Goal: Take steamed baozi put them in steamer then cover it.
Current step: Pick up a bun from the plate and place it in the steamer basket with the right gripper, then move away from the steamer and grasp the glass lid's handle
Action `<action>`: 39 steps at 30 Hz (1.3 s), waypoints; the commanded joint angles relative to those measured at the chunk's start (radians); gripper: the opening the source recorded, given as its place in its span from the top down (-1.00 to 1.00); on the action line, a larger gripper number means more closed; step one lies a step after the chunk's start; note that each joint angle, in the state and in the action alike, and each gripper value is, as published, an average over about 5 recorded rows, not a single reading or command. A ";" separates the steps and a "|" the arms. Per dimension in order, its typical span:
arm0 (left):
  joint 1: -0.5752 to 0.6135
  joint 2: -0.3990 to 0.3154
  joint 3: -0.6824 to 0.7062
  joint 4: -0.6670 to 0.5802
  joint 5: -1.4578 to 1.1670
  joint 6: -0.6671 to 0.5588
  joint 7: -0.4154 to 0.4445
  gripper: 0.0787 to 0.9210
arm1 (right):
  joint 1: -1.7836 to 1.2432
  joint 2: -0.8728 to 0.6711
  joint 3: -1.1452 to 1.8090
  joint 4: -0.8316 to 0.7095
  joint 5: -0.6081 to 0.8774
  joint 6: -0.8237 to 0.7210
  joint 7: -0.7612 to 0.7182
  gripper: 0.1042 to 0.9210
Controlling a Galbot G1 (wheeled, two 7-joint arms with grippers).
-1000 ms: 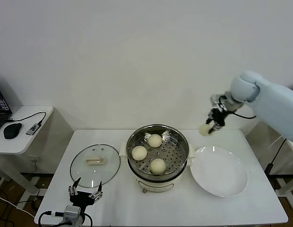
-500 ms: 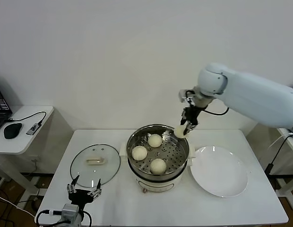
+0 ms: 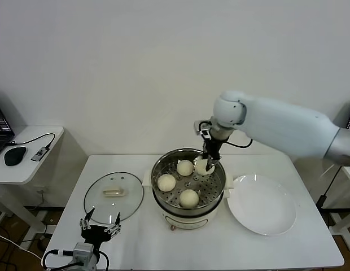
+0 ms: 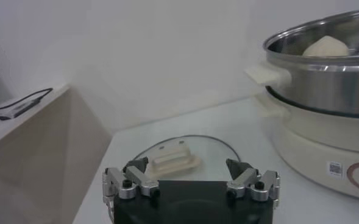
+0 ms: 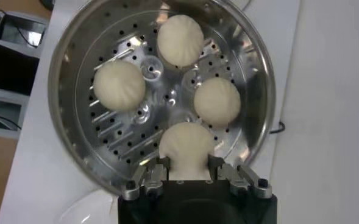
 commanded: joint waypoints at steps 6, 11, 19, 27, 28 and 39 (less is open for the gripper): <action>-0.006 0.000 0.009 0.013 0.000 0.000 -0.001 -0.77 | -0.075 0.020 -0.002 -0.008 -0.055 -0.101 0.025 0.21; -0.014 0.001 0.014 0.024 -0.001 0.000 0.002 -0.77 | -0.079 0.010 -0.005 -0.003 -0.052 -0.113 0.031 0.20; -0.023 0.000 0.017 0.048 -0.001 0.000 0.002 -0.77 | -0.083 -0.008 0.010 0.016 -0.048 -0.136 0.041 0.00; -0.029 -0.005 0.015 0.061 0.000 -0.001 0.002 -0.77 | -0.033 -0.085 0.053 0.070 -0.029 -0.142 0.040 -0.54; -0.030 -0.006 0.015 0.061 -0.001 -0.001 0.002 -0.77 | -0.017 -0.102 0.062 0.081 -0.023 -0.140 0.038 -0.60; -0.062 -0.004 0.010 0.080 -0.171 -0.084 -0.075 -0.77 | -0.363 -0.428 0.715 0.329 0.093 -0.054 0.418 -0.76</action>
